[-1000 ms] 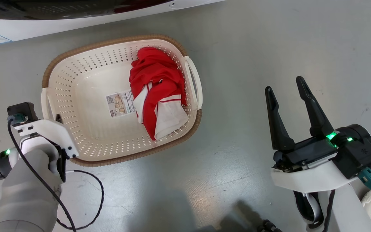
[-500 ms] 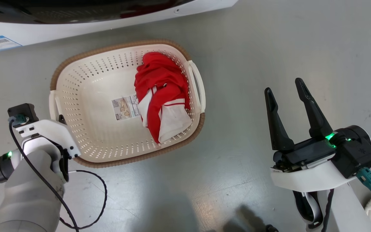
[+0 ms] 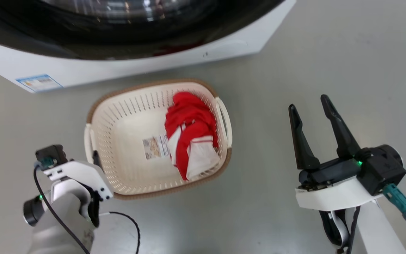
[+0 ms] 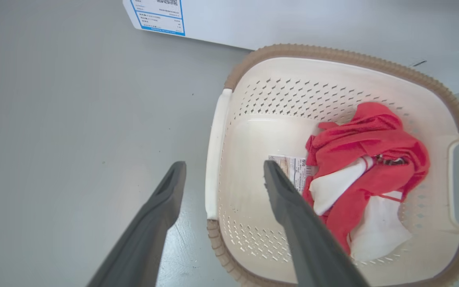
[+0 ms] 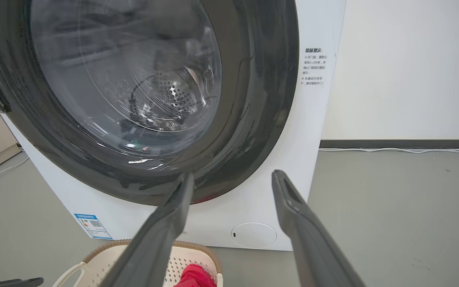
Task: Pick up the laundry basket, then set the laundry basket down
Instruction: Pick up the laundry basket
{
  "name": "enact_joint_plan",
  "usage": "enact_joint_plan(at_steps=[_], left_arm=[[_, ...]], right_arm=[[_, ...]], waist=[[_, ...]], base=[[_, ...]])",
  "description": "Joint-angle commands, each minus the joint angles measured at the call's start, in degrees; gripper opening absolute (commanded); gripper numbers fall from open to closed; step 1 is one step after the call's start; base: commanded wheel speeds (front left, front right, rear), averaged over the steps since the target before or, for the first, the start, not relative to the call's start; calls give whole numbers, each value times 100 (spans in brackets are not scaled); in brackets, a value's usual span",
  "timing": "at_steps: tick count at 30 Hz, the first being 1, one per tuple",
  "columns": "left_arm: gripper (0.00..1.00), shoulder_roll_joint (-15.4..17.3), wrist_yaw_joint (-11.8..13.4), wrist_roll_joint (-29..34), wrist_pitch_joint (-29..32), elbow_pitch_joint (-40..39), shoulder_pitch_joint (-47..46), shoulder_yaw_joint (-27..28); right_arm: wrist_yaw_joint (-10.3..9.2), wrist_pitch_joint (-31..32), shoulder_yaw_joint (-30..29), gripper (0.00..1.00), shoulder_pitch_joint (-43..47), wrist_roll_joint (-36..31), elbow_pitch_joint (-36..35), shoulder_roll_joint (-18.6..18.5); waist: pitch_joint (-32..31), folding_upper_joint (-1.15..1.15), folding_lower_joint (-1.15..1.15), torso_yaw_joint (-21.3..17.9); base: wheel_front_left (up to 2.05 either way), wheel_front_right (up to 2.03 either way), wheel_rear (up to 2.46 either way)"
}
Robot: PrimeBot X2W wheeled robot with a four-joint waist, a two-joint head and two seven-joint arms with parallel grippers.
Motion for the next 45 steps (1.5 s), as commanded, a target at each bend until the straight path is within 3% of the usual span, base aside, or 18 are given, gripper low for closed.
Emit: enact_joint_plan(at_steps=[1, 12, 20, 28, 32, 45], left_arm=[[100, 109, -88, -65, -64, -149, 246, 138], [100, -71, -335, 77, -82, -1459, 1291, 372], [100, -116, -416, 346, -82, -2667, 2215, 592], [100, -90, -492, 707, -83, -4150, 3130, 839], [100, -100, -404, 906, -83, -4879, 3603, 985], [100, -261, -444, 1086, -83, -6086, 4521, 1338]], right_arm=[[34, -54, 84, 100, 191, -48, -37, -2], [34, -54, -87, 100, 556, -238, 368, -2], [34, -54, -177, 100, 896, -243, 418, -12], [34, -54, -277, 100, 1193, -225, 433, -43], [34, -54, -346, 100, 1343, -216, 452, -57], [34, -54, -462, 100, 1597, -207, 524, -47]], waist=[[-467, 0, 0, 174], [-1767, 0, 0, 555], [-2381, 0, 0, 766], [-2775, 0, 0, 895], [-2951, 0, 0, 960], [-3159, 0, 0, 1014]], base=[[0, 0, 0], [0, 0, 0], [0, 0, 0], [0, 0, 0], [0, 0, 0], [0, 0, 0]])
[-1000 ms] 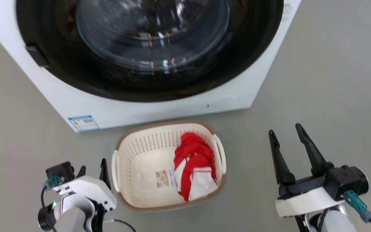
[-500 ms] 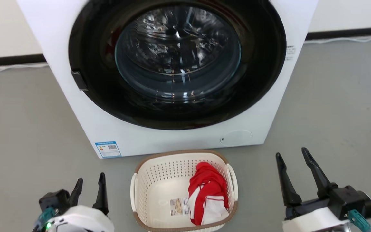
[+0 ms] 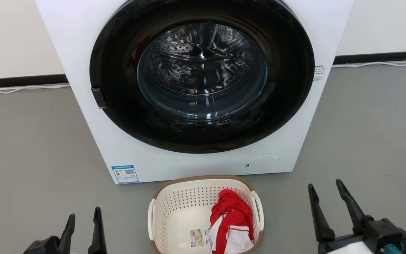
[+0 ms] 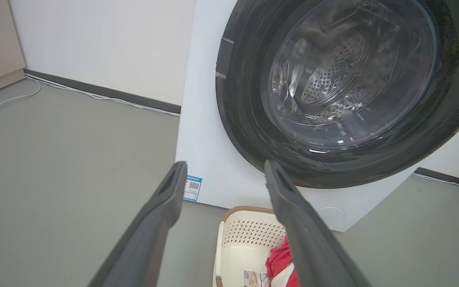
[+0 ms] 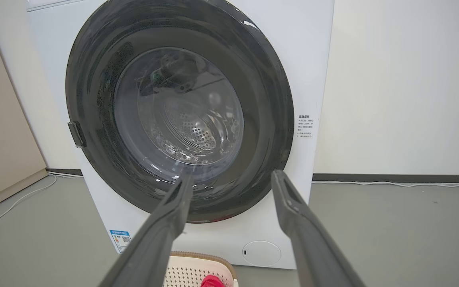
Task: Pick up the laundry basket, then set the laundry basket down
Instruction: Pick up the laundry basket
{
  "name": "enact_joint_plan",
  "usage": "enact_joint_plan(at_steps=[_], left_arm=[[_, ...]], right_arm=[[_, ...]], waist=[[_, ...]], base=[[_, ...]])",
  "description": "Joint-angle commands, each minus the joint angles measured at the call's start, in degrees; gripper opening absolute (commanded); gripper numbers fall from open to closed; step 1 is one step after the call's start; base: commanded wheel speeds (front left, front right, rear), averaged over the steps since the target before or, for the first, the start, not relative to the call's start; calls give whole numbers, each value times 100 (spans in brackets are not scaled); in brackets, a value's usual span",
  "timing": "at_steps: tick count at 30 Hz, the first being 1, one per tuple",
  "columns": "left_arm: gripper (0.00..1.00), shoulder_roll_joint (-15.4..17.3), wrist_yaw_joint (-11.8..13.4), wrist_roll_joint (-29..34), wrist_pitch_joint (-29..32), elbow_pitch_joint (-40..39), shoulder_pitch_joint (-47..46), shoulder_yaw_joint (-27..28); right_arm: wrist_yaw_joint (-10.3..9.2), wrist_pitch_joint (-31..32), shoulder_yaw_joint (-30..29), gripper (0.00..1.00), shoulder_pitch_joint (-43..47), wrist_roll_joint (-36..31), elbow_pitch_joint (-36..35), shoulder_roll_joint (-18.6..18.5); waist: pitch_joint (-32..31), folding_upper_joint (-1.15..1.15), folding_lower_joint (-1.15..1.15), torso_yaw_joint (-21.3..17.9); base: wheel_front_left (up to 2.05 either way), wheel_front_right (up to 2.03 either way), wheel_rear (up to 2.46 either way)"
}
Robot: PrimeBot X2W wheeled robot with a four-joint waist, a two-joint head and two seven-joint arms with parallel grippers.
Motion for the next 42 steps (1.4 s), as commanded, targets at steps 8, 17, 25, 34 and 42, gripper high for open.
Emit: enact_joint_plan(at_steps=[8, 17, 25, 34, 42], left_arm=[[100, -23, -19, 109, -53, -234, 35, 300], [100, -48, -70, 145, -53, -202, 53, 356], [100, -64, -119, 164, -53, -147, 19, 377], [100, -61, -164, 192, -53, -103, -15, 408], [100, -68, -194, 233, -53, -101, -68, 399]], right_arm=[[34, -54, 39, 100, 42, 13, -112, -19], [34, -54, 17, 100, 47, 7, -87, -9], [34, -54, 7, 100, 31, 0, -70, -3], [34, -54, -17, 100, 8, -4, -35, 1], [34, -54, -73, 100, -39, -1, -45, 4]], waist=[[-24, 0, 0, -17], [-7, 0, 0, -53], [33, 0, 0, -70], [75, 0, 0, -89], [200, 0, 0, -101]], base=[[0, 0, 0], [0, 0, 0], [0, 0, 0], [0, 0, 0], [0, 0, 0]])
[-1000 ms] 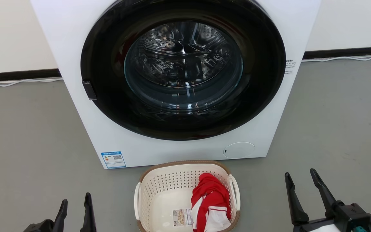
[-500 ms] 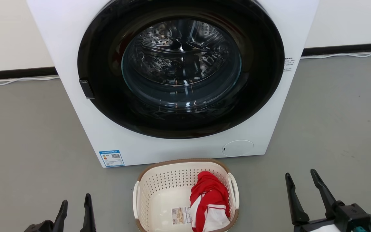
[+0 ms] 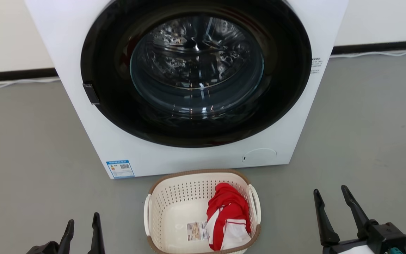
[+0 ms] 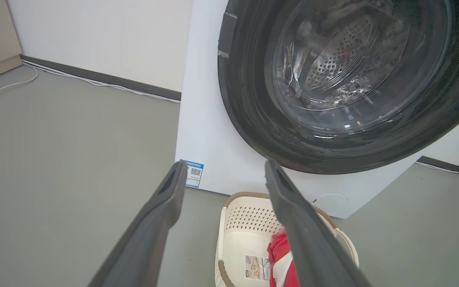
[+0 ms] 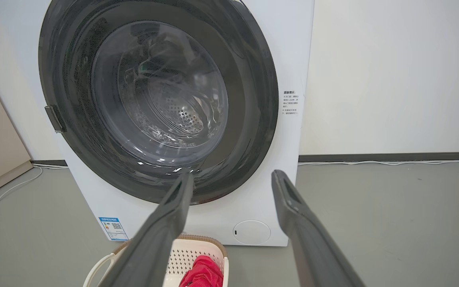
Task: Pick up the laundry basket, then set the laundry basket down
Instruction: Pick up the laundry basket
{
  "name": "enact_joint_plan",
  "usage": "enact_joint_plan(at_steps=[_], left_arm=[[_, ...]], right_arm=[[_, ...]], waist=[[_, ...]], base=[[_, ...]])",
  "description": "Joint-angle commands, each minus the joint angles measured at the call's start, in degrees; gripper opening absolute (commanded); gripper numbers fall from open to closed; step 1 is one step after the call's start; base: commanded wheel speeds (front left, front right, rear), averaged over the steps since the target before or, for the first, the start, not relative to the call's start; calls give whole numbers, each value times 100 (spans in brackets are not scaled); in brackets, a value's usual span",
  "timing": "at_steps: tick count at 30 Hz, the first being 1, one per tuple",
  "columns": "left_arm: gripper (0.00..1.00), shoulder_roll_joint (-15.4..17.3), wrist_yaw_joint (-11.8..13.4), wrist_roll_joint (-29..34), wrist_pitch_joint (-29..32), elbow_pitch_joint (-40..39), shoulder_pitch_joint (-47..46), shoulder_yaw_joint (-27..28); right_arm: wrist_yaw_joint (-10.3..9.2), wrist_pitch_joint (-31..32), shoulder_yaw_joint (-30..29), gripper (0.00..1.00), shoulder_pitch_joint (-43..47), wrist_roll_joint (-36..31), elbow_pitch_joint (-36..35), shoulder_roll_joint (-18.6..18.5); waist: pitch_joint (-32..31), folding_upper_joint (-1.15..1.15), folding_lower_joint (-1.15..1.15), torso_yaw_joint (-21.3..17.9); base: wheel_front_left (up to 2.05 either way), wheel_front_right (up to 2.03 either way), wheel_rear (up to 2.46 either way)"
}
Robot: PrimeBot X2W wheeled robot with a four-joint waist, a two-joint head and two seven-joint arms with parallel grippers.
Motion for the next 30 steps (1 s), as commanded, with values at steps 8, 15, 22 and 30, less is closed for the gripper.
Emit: enact_joint_plan(at_steps=[8, 15, 22, 30], left_arm=[[100, 61, -39, 138, 54, 41, -618, 12], [100, 120, 16, 271, 327, 361, -1290, -206], [100, 130, 12, 263, 426, 1052, -2104, -316], [100, 60, -84, 82, 595, 2188, -3160, -444]], right_arm=[[34, -54, 49, 100, -519, -30, -109, -19], [34, -54, 53, 100, -1134, -17, 411, -18], [34, -54, 119, 100, -1944, -23, 1116, -18], [34, -54, 194, 100, -2858, -18, 2182, -17]], waist=[[527, -1, 0, 28], [1166, -1, 0, 68], [1755, -1, 0, 105], [2469, -1, 0, 150]], base=[[0, 0, 0], [0, 0, 0], [0, 0, 0], [0, 0, 0]])
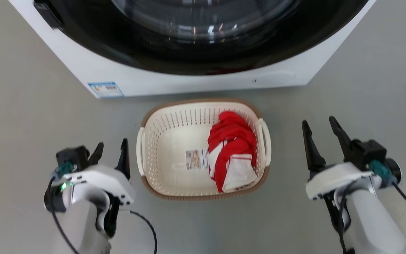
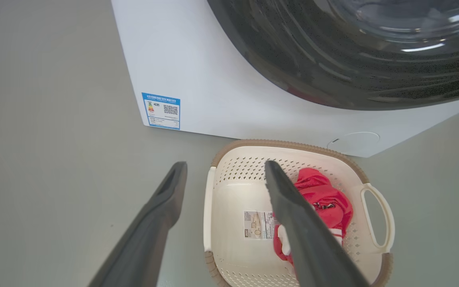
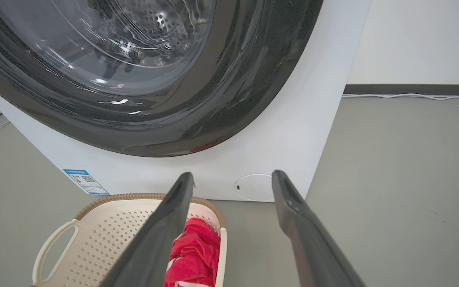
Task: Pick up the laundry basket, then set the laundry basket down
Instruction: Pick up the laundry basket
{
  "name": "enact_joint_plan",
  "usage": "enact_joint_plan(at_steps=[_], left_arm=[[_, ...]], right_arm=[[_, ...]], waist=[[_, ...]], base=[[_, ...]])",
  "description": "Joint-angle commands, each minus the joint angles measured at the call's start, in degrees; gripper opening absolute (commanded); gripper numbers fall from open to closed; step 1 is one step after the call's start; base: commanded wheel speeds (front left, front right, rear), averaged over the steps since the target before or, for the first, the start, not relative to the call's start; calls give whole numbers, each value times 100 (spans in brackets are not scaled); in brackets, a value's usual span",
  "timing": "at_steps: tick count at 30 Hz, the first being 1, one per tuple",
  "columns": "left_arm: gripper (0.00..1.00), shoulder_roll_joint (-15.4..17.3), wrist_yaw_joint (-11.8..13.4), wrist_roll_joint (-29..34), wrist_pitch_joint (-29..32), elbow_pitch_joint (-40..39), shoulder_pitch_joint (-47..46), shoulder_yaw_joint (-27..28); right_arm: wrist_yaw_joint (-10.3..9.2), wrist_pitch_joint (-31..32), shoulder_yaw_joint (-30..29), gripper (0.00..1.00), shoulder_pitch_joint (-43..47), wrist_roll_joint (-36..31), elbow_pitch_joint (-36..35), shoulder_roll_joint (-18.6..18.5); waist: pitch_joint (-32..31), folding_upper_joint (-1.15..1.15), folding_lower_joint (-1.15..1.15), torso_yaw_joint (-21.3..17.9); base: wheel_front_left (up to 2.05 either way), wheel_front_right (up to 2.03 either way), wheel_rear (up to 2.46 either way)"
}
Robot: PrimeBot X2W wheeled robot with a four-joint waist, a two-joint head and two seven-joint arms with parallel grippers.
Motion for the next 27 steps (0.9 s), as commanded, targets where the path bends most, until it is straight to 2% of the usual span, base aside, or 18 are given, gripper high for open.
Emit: enact_joint_plan(at_steps=[1, 17, 27], left_arm=[[100, 93, -40, 50, -47, 140, -373, 93], [100, -55, -35, -81, -271, 2159, -1969, -290], [100, -75, 25, -154, -479, 2930, -2512, -488]], right_arm=[[34, -54, 171, 100, -329, -4, 175, 5], [34, -54, 230, 100, -1645, -20, 1991, 5], [34, -54, 403, 100, -1885, 114, 2154, 5]], waist=[[358, 0, 0, 37], [1414, 0, 0, 188], [1816, 0, 0, 113]], base=[[0, 0, 0], [0, 0, 0], [0, 0, 0]])
